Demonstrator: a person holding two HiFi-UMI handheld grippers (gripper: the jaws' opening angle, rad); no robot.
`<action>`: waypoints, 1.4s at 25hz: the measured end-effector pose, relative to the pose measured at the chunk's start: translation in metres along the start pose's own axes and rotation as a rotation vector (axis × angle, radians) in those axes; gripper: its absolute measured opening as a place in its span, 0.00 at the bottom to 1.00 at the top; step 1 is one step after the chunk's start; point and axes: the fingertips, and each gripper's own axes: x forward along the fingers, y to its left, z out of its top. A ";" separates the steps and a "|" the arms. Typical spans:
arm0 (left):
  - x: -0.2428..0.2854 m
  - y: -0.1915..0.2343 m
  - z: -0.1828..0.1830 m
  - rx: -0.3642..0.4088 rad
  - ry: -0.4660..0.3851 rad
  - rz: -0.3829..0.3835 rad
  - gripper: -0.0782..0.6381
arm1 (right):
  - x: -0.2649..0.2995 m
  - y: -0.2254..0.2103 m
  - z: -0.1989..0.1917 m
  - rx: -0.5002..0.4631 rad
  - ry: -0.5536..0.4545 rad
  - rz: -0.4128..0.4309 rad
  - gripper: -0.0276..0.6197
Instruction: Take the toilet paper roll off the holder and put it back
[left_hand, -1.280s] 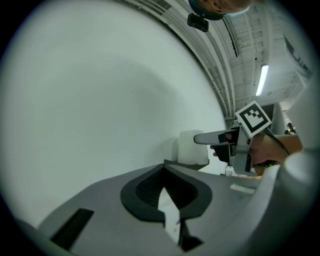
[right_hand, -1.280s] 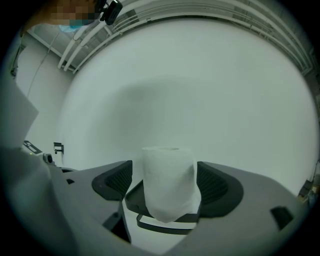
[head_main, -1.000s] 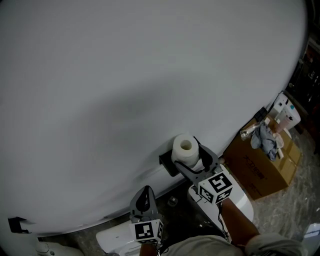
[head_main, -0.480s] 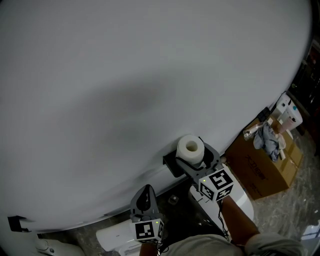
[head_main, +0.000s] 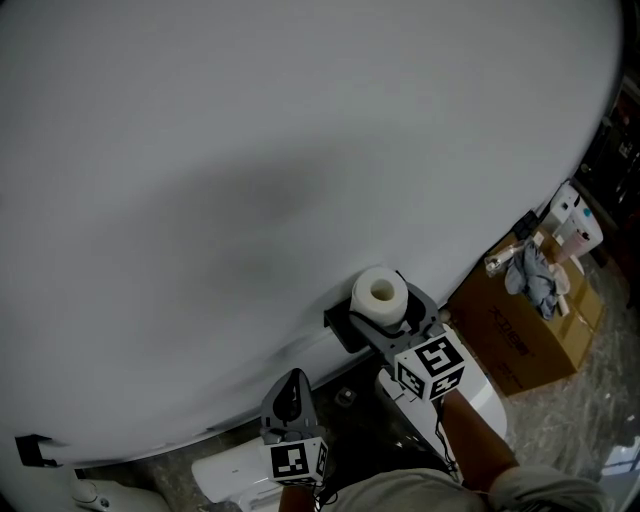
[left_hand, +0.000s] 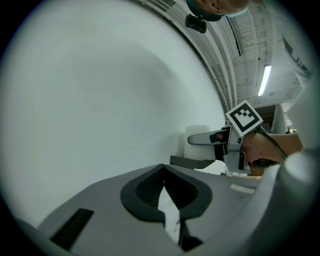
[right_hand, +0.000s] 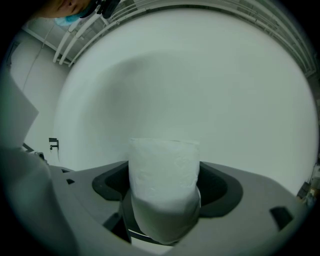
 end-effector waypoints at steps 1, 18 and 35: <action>0.000 -0.001 -0.001 -0.001 0.002 -0.002 0.11 | 0.000 0.000 0.000 -0.001 0.001 0.000 0.61; -0.005 -0.036 0.001 0.032 0.001 -0.007 0.11 | -0.008 0.004 0.004 -0.012 -0.022 0.068 0.61; -0.006 -0.080 0.007 0.057 -0.004 0.001 0.11 | -0.061 -0.015 0.042 0.018 -0.166 0.114 0.60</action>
